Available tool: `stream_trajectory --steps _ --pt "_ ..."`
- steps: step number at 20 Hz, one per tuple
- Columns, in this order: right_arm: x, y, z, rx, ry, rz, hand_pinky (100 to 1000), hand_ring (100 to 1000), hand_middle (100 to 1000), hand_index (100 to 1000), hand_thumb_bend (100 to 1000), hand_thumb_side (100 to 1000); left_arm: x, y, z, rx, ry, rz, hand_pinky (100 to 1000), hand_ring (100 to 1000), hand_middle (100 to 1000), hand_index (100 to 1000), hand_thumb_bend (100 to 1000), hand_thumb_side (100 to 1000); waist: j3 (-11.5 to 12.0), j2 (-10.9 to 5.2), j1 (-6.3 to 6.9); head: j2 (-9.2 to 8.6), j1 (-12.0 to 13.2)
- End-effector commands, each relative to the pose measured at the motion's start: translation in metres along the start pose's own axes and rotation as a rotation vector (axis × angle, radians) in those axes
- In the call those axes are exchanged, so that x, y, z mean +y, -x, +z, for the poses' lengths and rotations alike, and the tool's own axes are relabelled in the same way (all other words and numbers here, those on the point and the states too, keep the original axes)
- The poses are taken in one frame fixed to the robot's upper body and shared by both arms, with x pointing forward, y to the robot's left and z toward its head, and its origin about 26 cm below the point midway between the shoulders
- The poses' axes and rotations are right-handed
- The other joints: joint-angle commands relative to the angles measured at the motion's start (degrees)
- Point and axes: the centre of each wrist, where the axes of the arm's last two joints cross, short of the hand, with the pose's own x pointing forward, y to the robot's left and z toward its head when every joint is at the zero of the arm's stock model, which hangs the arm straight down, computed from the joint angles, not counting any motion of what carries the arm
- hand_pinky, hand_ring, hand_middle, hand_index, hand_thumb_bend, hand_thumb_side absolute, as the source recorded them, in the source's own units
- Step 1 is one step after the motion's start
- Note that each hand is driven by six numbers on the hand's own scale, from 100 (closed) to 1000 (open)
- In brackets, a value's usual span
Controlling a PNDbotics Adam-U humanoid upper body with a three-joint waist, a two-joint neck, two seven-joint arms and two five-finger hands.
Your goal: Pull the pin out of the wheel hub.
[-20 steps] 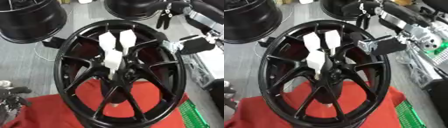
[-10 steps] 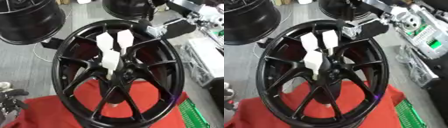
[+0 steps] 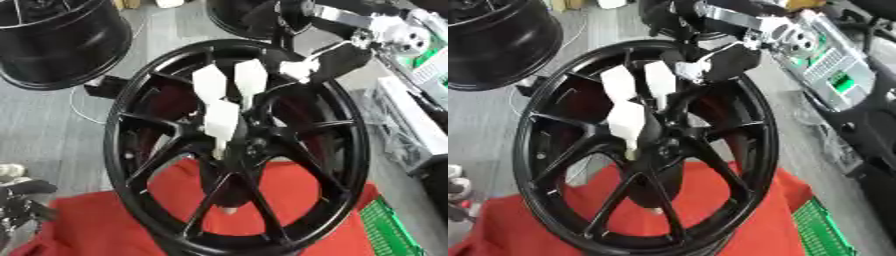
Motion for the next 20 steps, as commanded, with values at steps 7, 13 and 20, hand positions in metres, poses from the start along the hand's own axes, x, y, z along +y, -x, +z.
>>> stream_trajectory --steps 7,13,20 --pt "-0.013 0.004 0.001 0.048 -0.119 0.065 399 512 765 912 100 568 0.002 -0.004 -0.001 -0.014 0.009 -0.013 686 521 706 807 101 977 0.5 -0.97 -0.19 -0.64 -0.34" --pt "-0.019 0.005 0.003 0.076 -0.193 0.1 406 510 781 921 100 519 0.001 -0.004 -0.001 -0.014 0.008 -0.013 686 521 706 807 101 977 0.65 -0.89 -0.24 -0.57 -0.39" --pt "-0.019 0.011 0.005 0.11 -0.209 0.117 399 503 783 921 100 486 0.001 -0.005 -0.002 -0.018 0.012 -0.013 686 520 705 807 101 977 1.18 -0.76 -0.24 -0.42 -0.66"
